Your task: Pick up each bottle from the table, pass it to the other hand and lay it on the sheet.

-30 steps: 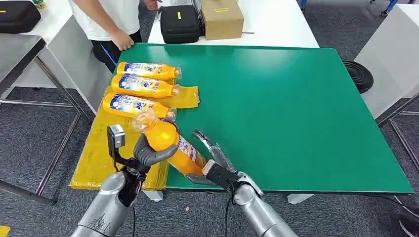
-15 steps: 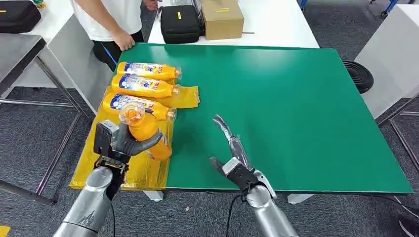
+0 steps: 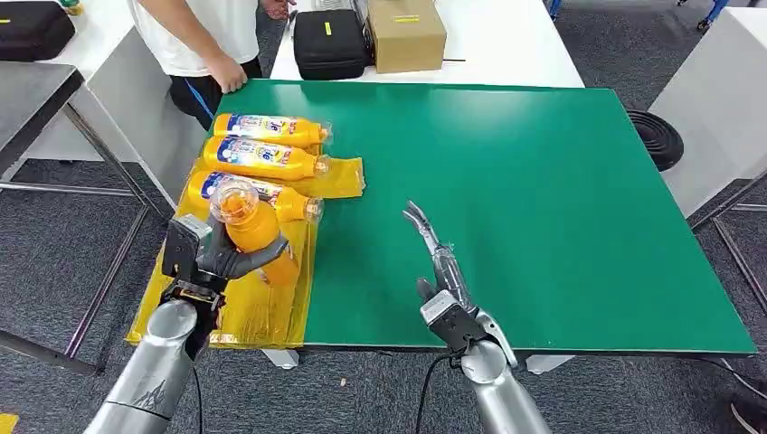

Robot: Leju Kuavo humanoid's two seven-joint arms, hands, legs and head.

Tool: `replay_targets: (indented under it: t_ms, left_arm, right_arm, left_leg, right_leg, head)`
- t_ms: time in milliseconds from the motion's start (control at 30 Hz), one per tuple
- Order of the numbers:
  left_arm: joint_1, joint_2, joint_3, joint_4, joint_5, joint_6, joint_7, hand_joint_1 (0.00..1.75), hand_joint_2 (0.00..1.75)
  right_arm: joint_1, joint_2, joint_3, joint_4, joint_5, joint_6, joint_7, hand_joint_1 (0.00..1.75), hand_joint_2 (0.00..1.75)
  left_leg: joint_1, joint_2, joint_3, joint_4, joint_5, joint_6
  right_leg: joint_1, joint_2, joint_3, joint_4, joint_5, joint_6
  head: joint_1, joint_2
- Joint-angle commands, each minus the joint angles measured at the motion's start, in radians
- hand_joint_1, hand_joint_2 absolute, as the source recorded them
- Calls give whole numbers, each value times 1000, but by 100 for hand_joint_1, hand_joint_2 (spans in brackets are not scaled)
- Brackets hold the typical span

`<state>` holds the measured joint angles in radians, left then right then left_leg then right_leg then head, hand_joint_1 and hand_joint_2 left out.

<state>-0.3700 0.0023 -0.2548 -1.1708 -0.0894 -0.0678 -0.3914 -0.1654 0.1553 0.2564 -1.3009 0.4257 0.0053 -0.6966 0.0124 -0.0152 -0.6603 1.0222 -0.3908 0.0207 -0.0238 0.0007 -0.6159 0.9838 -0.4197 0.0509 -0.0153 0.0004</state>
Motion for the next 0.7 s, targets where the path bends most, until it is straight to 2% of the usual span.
replay_targets:
  t_ms: [33,100,133,167,200,267,300,367,500,700]
  left_arm:
    - [-252,156,-5,-55,-330,105,102,175,175]
    - [-377,209,-85,8,-523,47,171,175,175]
    - [-440,238,-147,57,-606,-55,173,175,175]
    - [-464,249,-166,97,-600,-148,151,175,175]
    - [-484,284,-230,144,-609,-266,121,175,175]
    - [-472,291,-237,166,-614,-248,100,175,175]
    - [-481,324,-324,174,-708,-246,100,175,175]
    - [-491,344,-406,184,-775,-261,93,175,175]
    - [-505,325,-566,248,-881,-193,111,175,175]
    - [-466,347,-672,214,-918,-168,133,175,175]
  right_arm:
    - [56,-27,-64,-78,-5,17,21,0,0]
    - [45,-25,-80,-73,-7,31,25,0,0]
    - [34,-25,-90,-65,-16,45,26,0,0]
    - [26,-23,-96,-54,-19,52,25,0,0]
    - [25,-25,-100,-46,-28,62,21,0,0]
    - [26,-26,-102,-42,-29,63,16,0,0]
    - [32,-24,-104,-44,-30,63,12,0,0]
    - [38,-22,-108,-50,-30,62,11,0,0]
    - [55,-16,-131,-73,-28,63,12,0,0]
    - [82,-8,-144,-96,-16,63,14,0,0]
  left_leg:
    - [2,-1,0,2,-1,-1]
    - [2,-2,-1,3,-1,-1]
    - [2,-2,1,3,-2,-1]
    - [3,-4,-2,3,0,-1]
    - [3,-3,1,3,0,-1]
    - [2,-1,1,0,1,-2]
    - [2,-1,3,0,0,-2]
    - [2,2,6,-1,0,-2]
    - [1,2,6,-1,0,-2]
    - [1,4,6,-1,0,-2]
  right_leg:
    - [2,-2,1,2,-1,-3]
    - [3,-3,0,2,-2,-3]
    - [3,-3,2,2,-3,-4]
    - [3,-5,0,3,-2,-3]
    - [3,-4,2,3,-2,-3]
    - [1,-2,1,1,1,-4]
    - [2,-2,4,0,0,-5]
    - [1,0,6,0,1,-5]
    - [1,-1,5,0,0,-5]
    - [1,1,5,-1,0,-5]
  head:
    - [0,0]
    - [0,0]
    - [0,0]
    - [1,0]
    - [0,0]
    - [-1,0]
    - [1,0]
    - [0,0]
    - [0,0]
    - [0,0]
